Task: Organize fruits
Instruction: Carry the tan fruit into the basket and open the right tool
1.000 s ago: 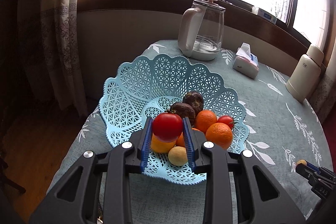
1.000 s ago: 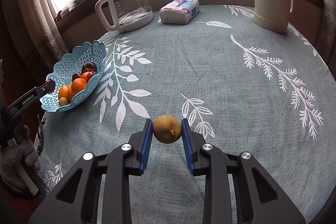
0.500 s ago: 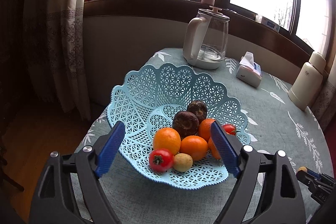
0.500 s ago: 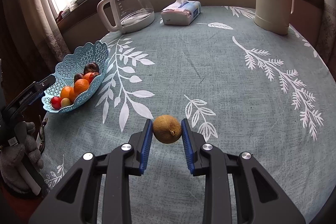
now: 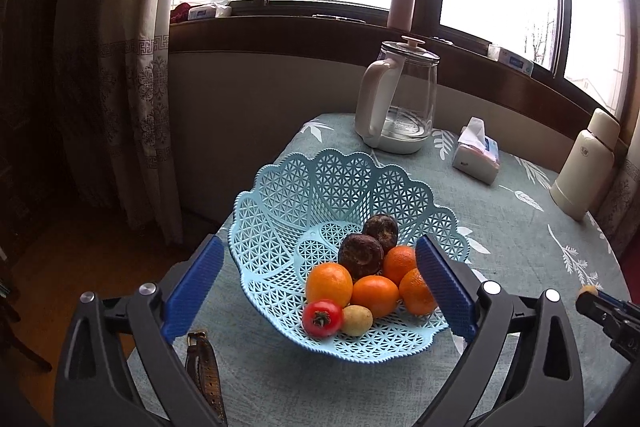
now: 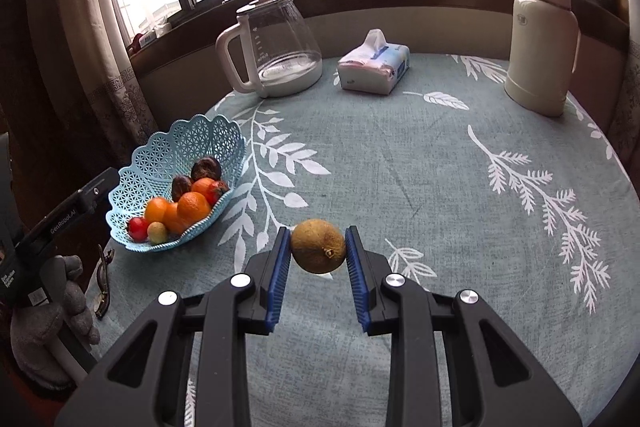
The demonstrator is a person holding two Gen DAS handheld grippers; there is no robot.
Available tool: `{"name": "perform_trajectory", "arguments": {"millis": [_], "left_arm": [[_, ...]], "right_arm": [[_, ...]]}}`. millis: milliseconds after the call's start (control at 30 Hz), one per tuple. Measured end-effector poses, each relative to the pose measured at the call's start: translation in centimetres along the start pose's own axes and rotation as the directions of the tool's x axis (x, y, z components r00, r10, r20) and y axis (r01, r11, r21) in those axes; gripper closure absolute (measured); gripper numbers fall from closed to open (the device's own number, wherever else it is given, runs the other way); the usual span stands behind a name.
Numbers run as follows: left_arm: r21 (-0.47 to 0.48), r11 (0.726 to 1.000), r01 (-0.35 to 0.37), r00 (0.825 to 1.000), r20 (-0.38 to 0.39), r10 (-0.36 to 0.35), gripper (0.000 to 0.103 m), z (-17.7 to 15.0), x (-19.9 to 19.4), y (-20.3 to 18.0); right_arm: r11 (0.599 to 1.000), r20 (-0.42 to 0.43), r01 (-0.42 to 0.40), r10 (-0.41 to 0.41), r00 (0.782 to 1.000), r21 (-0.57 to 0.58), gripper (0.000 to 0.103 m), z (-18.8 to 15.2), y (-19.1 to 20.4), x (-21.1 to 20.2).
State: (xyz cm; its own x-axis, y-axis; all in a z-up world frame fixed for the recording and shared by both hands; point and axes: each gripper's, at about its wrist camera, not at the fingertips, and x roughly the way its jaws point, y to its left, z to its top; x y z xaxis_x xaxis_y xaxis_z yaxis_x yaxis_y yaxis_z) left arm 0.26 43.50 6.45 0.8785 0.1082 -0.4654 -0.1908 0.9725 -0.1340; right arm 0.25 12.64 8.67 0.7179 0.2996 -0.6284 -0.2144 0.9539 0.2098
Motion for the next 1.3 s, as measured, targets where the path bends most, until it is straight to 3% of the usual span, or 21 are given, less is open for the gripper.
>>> {"name": "perform_trajectory", "arguments": {"millis": [200, 400, 767, 1300], "left_arm": [[-0.021, 1.0, -0.004, 1.0, 0.019, 0.005, 0.004, 0.5, -0.9, 0.7], [-0.036, 0.999, -0.013, 0.999, 0.032, 0.014, 0.004, 0.9, -1.5, 1.4], [-0.061, 0.997, -0.054, 0.997, 0.059, 0.057, 0.004, 1.6, -2.2, 3.2], [-0.077, 0.994, -0.073, 0.996, 0.035, 0.076, 0.004, 1.5, -1.0, 3.8]], "right_arm": [[0.999, 0.071, -0.041, 0.043, 0.997, -0.032, 0.075, 2.7, 2.4, -1.0], [0.994, 0.077, -0.08, 0.085, 0.993, -0.07, 0.075, 4.3, 5.1, -0.1], [0.987, 0.01, -0.099, 0.101, 0.995, -0.123, 0.075, 6.2, 9.0, 5.6], [0.99, -0.109, -0.082, 0.07, 0.992, -0.111, 0.074, 6.9, 10.3, 13.6]]}}
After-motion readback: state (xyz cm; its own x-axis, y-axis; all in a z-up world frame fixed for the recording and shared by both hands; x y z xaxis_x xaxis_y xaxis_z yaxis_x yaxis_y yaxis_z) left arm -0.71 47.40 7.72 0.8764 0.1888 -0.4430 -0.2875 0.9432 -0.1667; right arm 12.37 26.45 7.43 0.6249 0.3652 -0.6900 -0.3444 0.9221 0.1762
